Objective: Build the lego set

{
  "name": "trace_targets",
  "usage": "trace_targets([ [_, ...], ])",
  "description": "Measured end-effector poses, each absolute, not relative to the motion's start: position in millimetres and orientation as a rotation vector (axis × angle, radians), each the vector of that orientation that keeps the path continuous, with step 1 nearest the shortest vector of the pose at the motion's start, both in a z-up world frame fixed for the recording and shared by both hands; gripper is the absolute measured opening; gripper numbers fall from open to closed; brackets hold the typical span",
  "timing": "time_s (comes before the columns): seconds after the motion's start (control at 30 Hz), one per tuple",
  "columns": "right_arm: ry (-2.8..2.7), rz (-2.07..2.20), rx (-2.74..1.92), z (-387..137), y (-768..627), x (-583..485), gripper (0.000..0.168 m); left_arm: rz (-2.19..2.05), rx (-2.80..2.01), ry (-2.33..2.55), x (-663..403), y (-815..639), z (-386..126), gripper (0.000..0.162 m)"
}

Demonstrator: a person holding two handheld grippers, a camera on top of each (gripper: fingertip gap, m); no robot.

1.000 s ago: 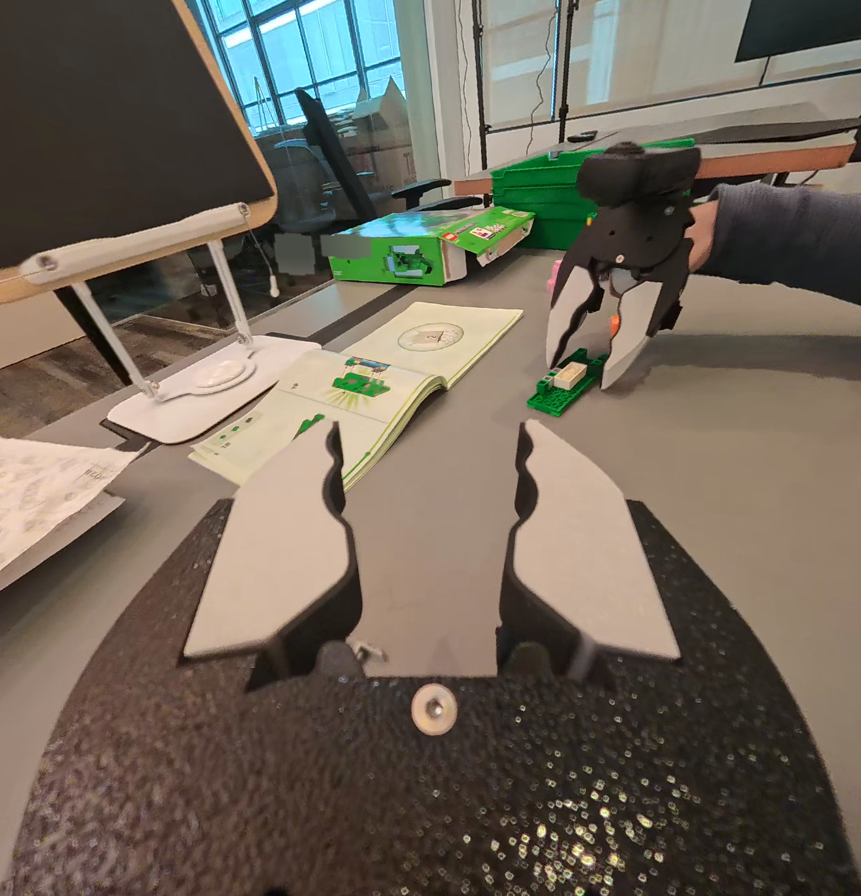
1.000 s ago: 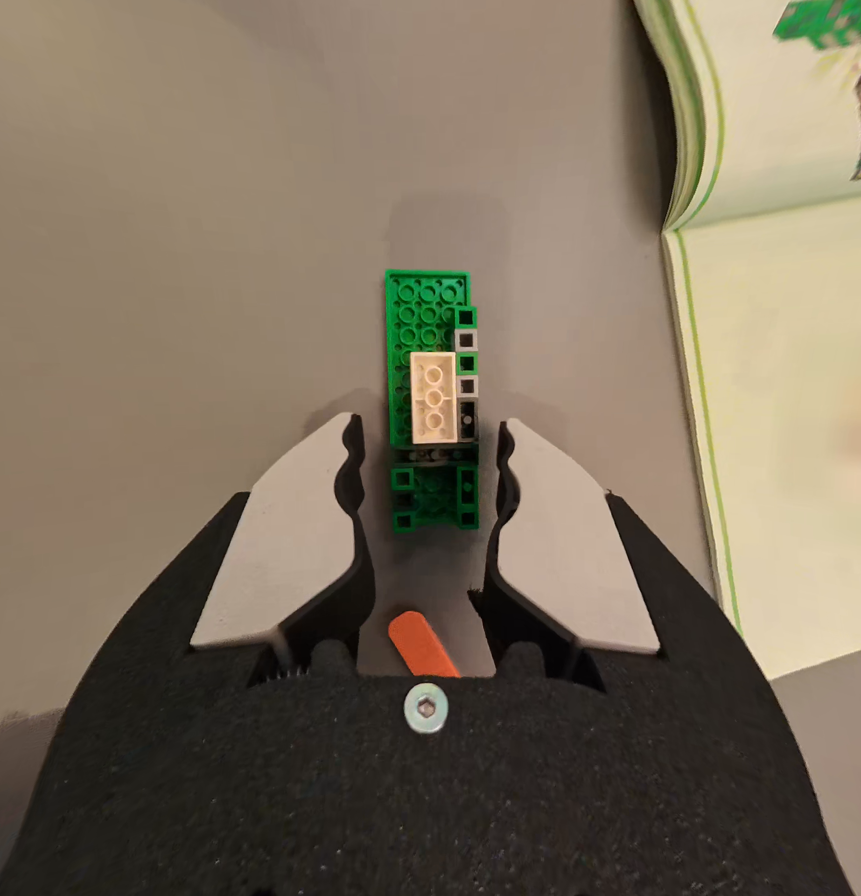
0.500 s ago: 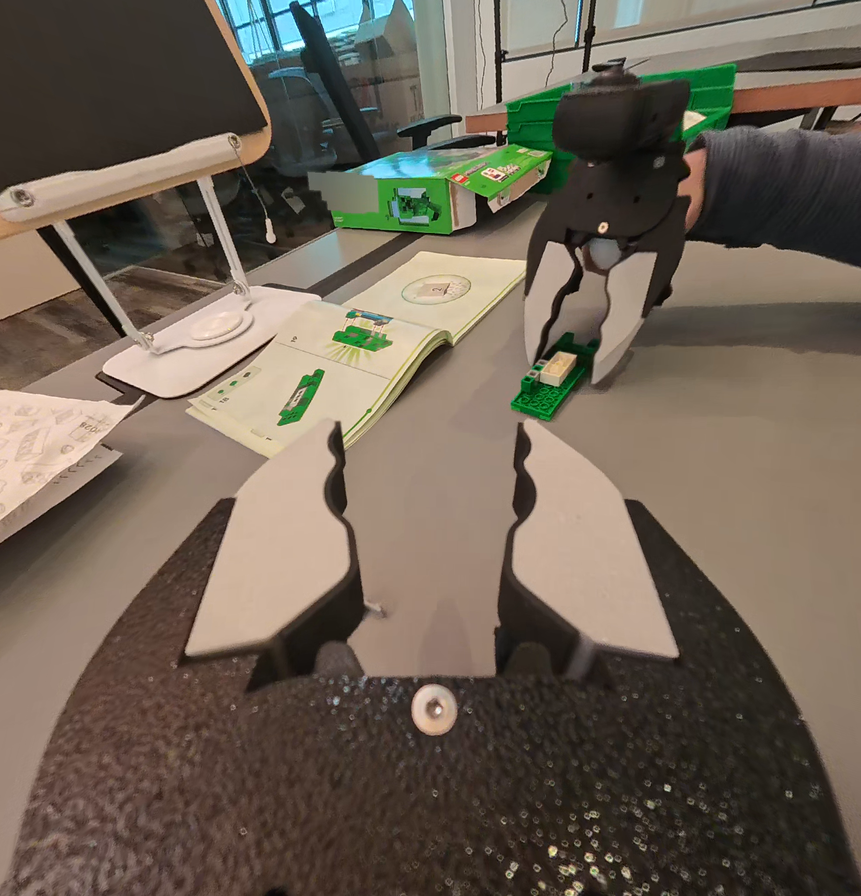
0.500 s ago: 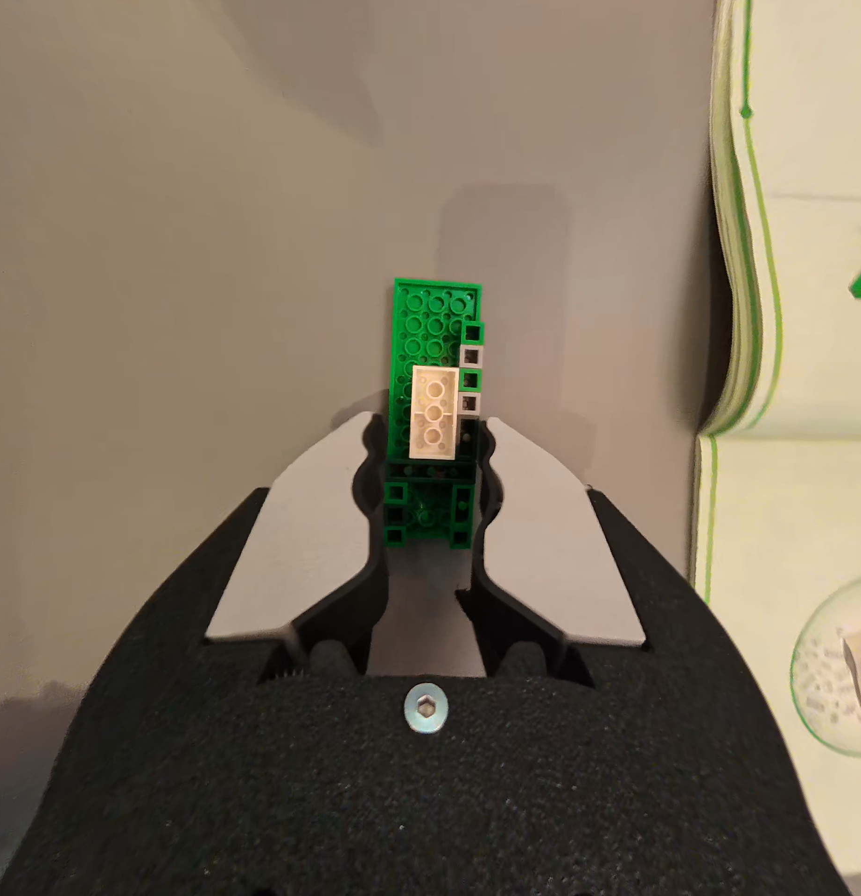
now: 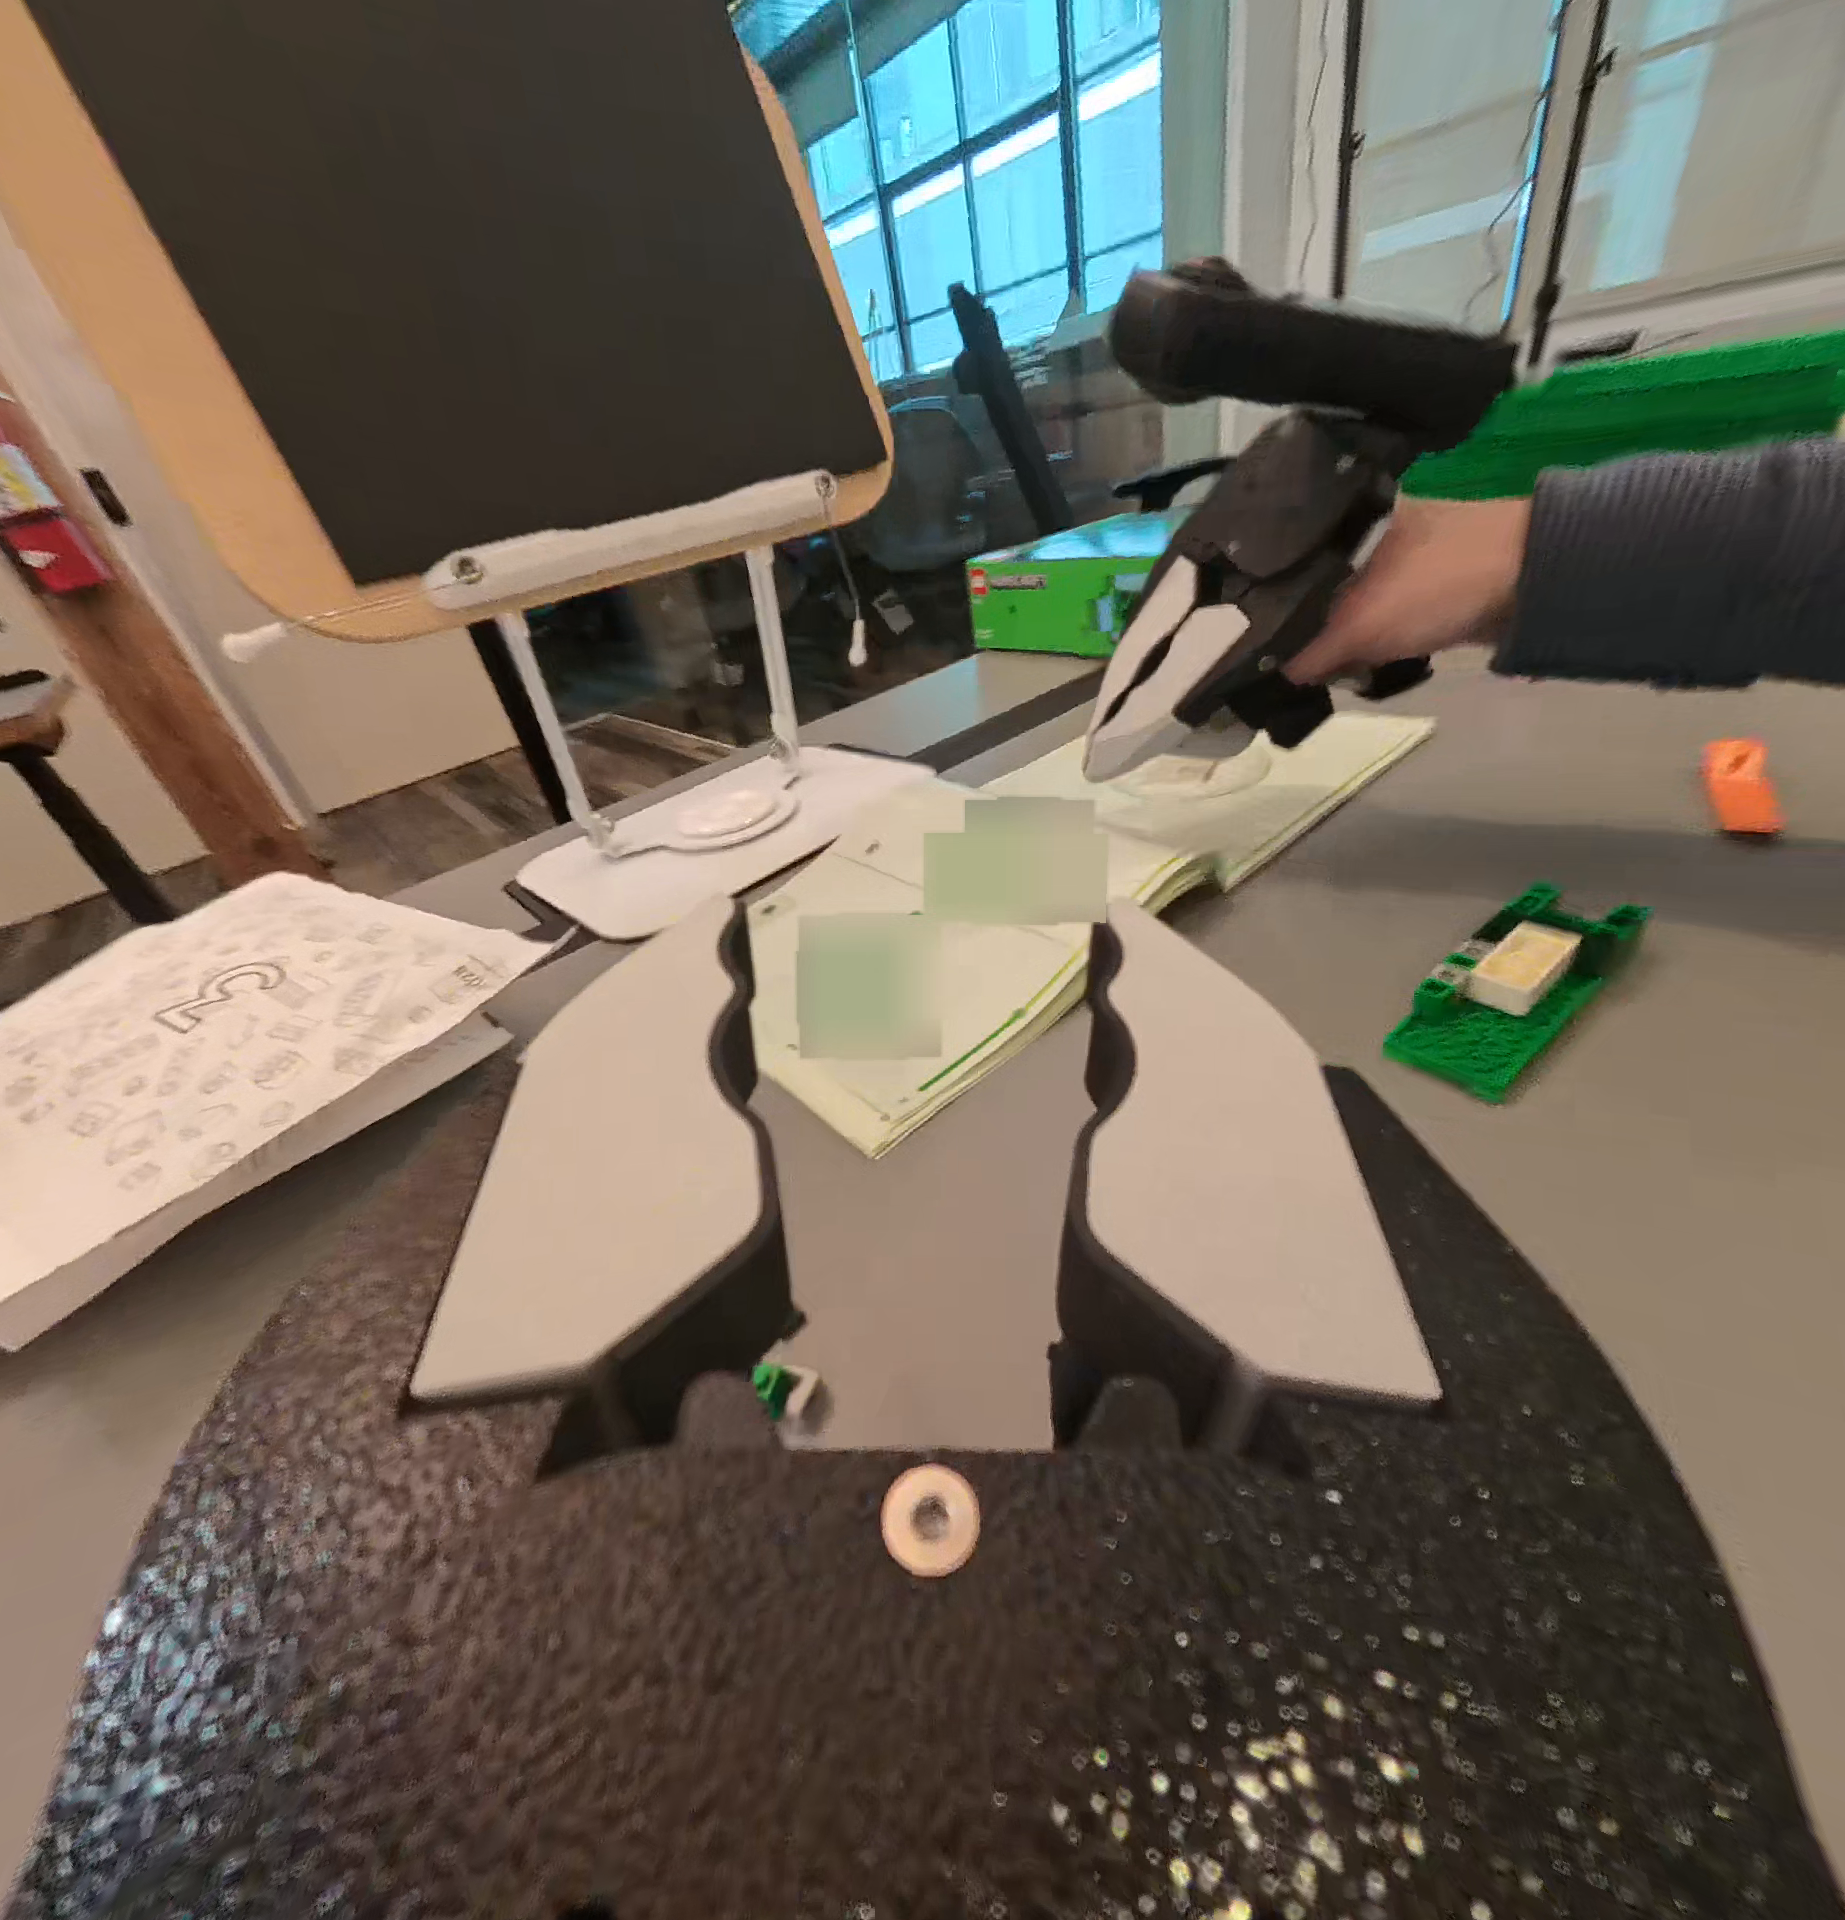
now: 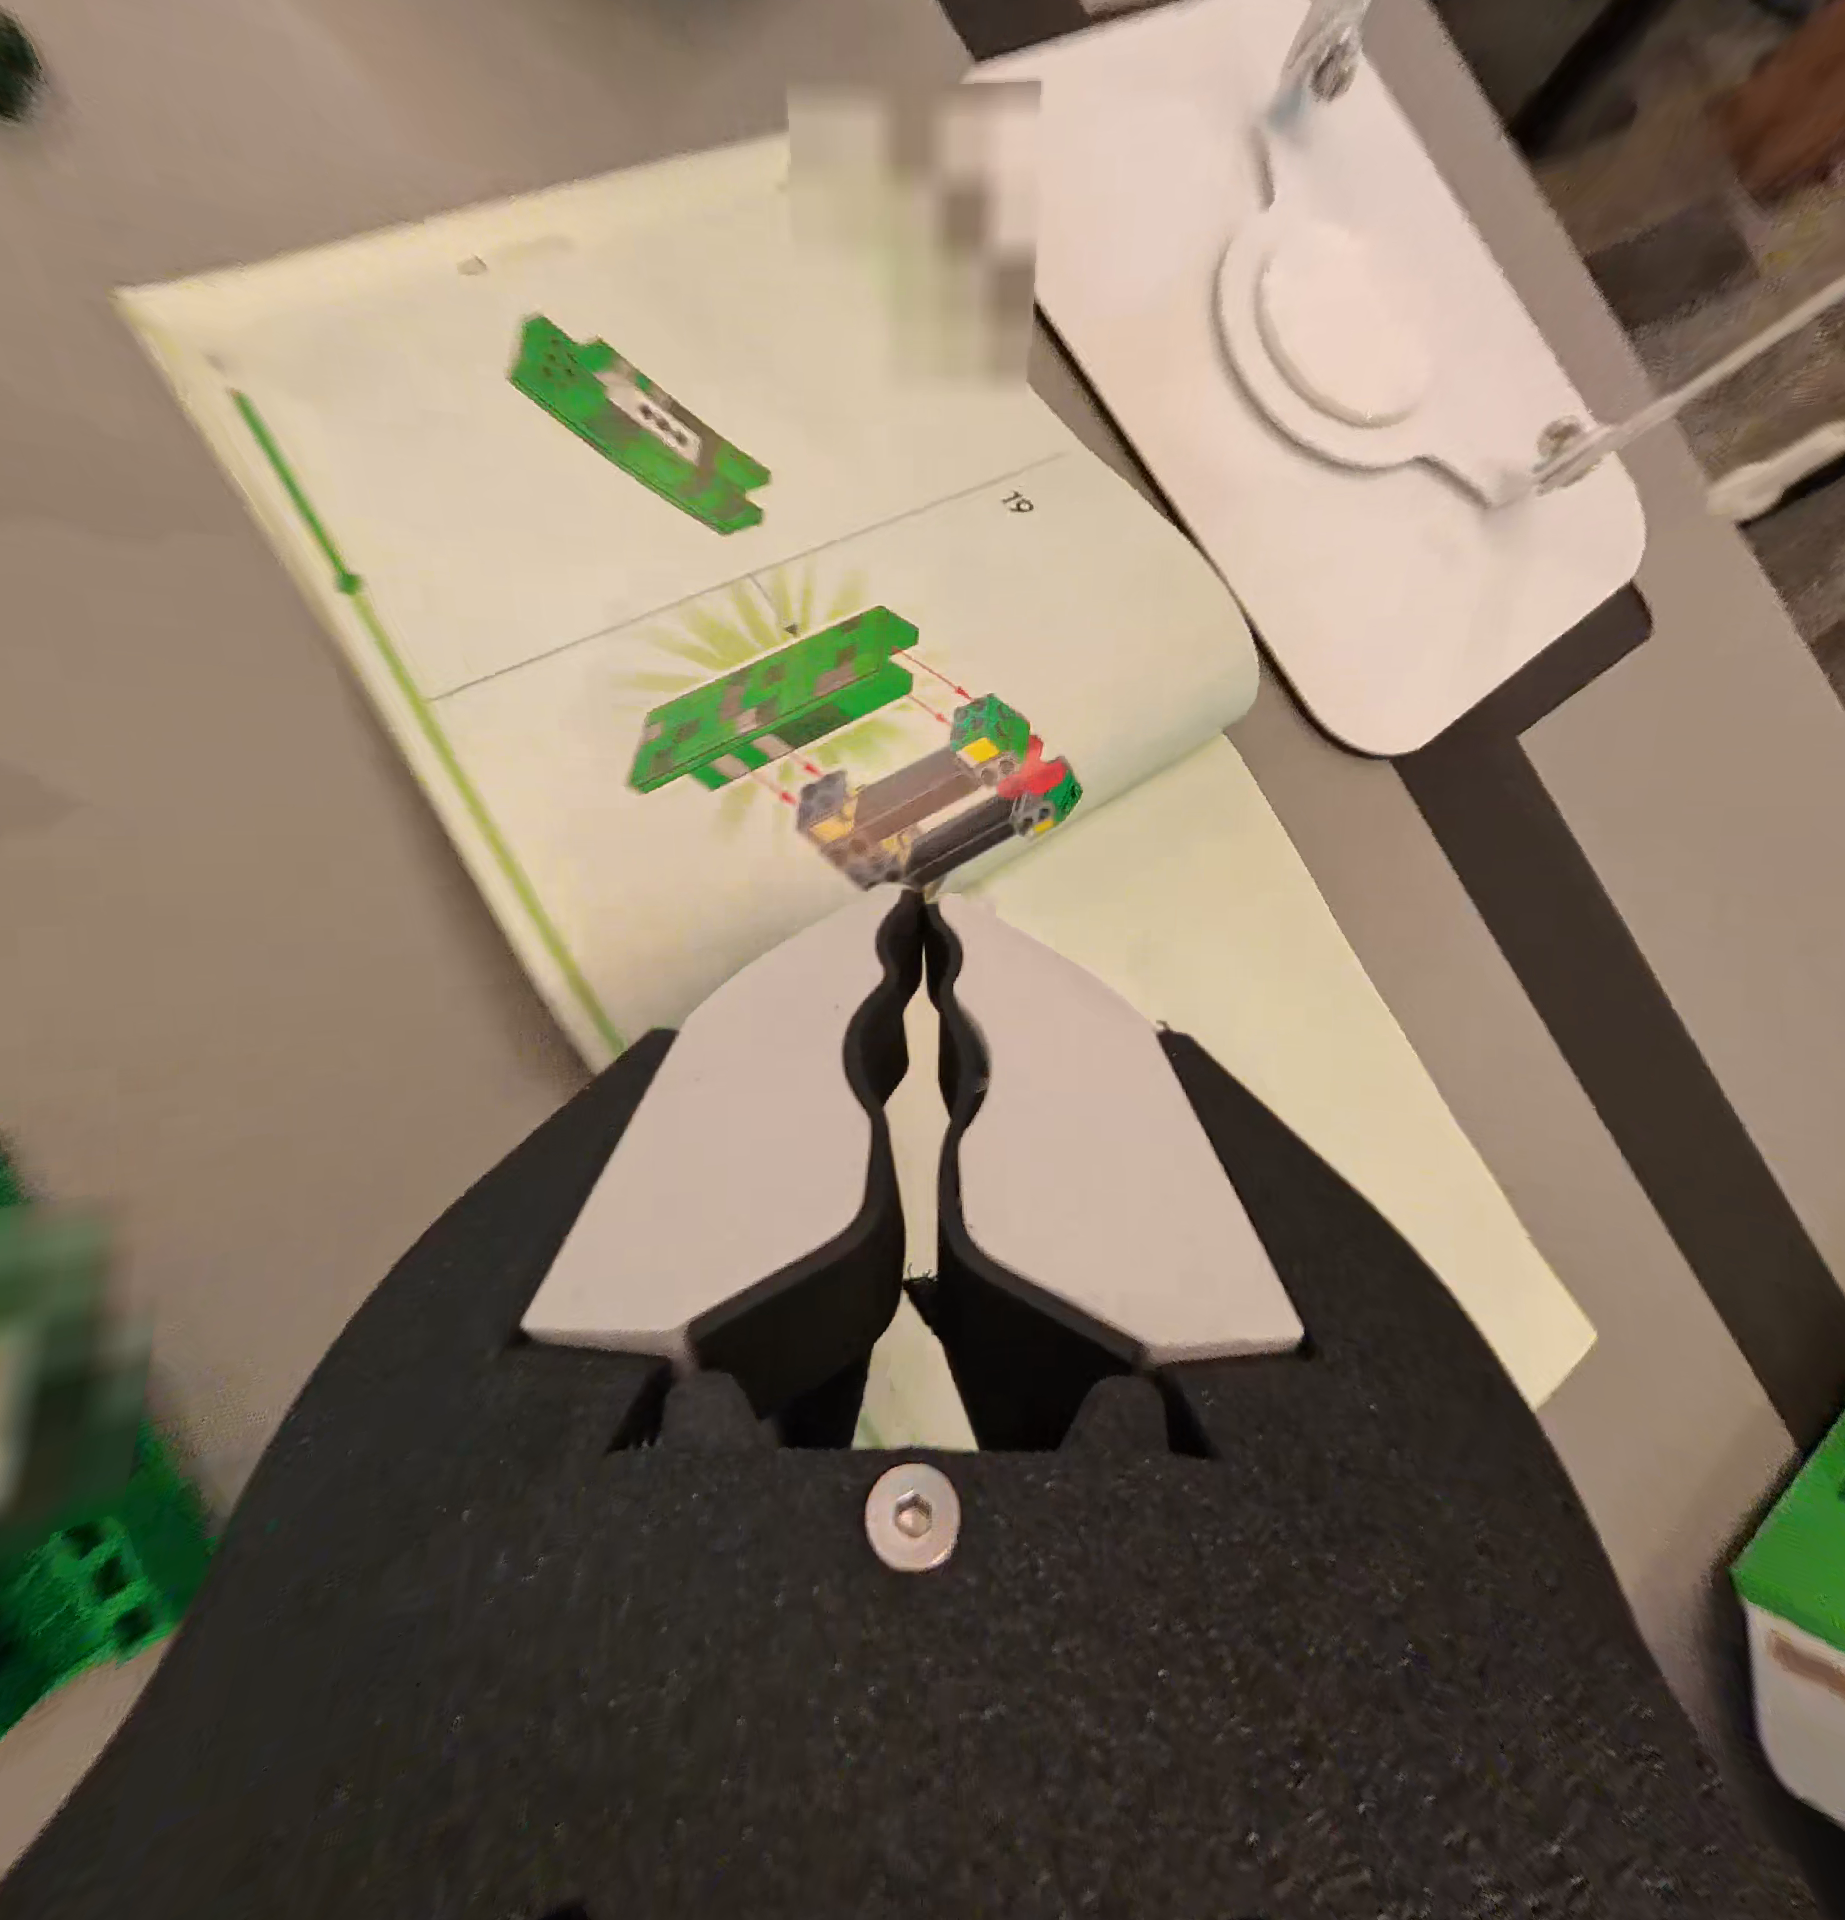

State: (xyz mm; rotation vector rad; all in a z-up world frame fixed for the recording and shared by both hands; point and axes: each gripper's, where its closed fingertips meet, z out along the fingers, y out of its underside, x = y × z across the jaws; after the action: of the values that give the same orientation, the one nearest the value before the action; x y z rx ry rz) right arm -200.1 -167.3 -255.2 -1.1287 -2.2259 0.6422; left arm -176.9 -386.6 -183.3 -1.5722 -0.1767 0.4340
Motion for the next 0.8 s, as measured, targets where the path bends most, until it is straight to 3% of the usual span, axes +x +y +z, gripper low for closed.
trace_targets([
  [0.27,-2.475,0.472,-1.085,-298.1,-188.3,-225.4,0.0,0.563,-1.671,-0.075,-173.2,-377.5,-206.9,0.056],
  [0.53,-2.462,0.378,-1.015,-296.9,-192.7,-229.5,0.0,0.508,-1.67,-0.128,-177.1,-379.5,-208.4,0.057],
  [0.8,-1.698,0.92,-1.13,-185.0,-197.5,-176.1,0.0,0.482,-1.615,-0.188,-175.7,-388.7,-198.7,0.055],
])
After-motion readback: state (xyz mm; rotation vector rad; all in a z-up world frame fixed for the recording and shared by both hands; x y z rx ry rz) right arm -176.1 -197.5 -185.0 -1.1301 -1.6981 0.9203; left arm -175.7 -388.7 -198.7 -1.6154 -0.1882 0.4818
